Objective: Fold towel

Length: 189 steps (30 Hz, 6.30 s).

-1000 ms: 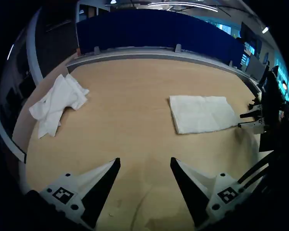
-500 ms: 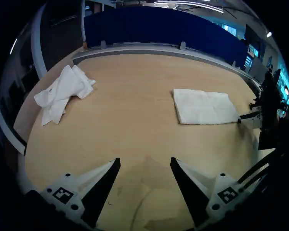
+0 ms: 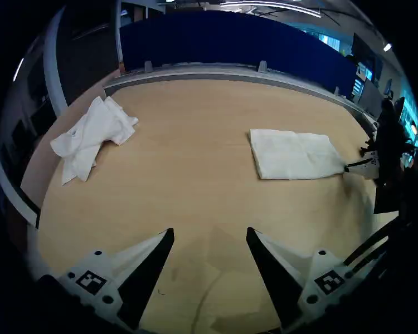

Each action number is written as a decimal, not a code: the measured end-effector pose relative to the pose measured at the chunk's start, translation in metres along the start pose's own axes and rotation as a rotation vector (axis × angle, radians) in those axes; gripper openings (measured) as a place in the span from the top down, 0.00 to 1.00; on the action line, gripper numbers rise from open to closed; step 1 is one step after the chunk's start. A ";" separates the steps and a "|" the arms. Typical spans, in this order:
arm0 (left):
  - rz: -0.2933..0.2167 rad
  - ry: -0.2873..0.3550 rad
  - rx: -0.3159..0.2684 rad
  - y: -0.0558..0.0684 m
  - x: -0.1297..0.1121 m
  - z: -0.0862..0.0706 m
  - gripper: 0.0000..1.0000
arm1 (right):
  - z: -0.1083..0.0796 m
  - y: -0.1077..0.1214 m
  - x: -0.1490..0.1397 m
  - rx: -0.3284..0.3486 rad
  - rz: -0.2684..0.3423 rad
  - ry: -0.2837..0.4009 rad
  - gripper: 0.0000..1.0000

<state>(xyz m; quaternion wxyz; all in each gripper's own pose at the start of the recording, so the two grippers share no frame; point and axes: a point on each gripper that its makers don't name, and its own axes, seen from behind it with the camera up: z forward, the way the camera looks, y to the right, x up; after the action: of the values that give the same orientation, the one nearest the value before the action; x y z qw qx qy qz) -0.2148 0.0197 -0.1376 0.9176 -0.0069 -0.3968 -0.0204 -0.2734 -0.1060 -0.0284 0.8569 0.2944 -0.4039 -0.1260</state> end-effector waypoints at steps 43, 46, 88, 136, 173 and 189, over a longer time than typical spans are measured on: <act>-0.090 0.094 0.017 -0.024 0.023 -0.051 0.04 | 0.001 -0.102 0.180 0.101 -0.299 0.173 0.95; -0.103 0.095 0.026 -0.027 0.020 -0.052 0.04 | 0.011 -0.122 0.183 0.128 -0.334 0.167 0.95; -0.131 0.066 0.078 -0.046 -0.005 -0.058 0.04 | 0.069 -0.166 0.130 0.177 -0.281 0.129 0.11; -0.114 0.062 0.058 -0.034 0.000 -0.050 0.04 | 0.059 -0.127 0.067 0.115 -0.181 0.038 0.87; -0.079 0.155 0.008 -0.025 0.047 -0.056 0.04 | -0.051 -0.101 0.233 0.091 -0.199 0.315 0.90; -0.070 0.147 0.006 -0.024 0.044 -0.053 0.04 | -0.043 -0.083 0.219 0.031 -0.187 0.300 0.56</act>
<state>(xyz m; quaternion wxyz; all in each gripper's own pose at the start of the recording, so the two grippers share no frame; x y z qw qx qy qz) -0.1468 -0.0076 -0.1416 0.9430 0.0111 -0.3285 -0.0519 -0.0980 -0.2542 0.0347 0.8873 0.3596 -0.2444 -0.1537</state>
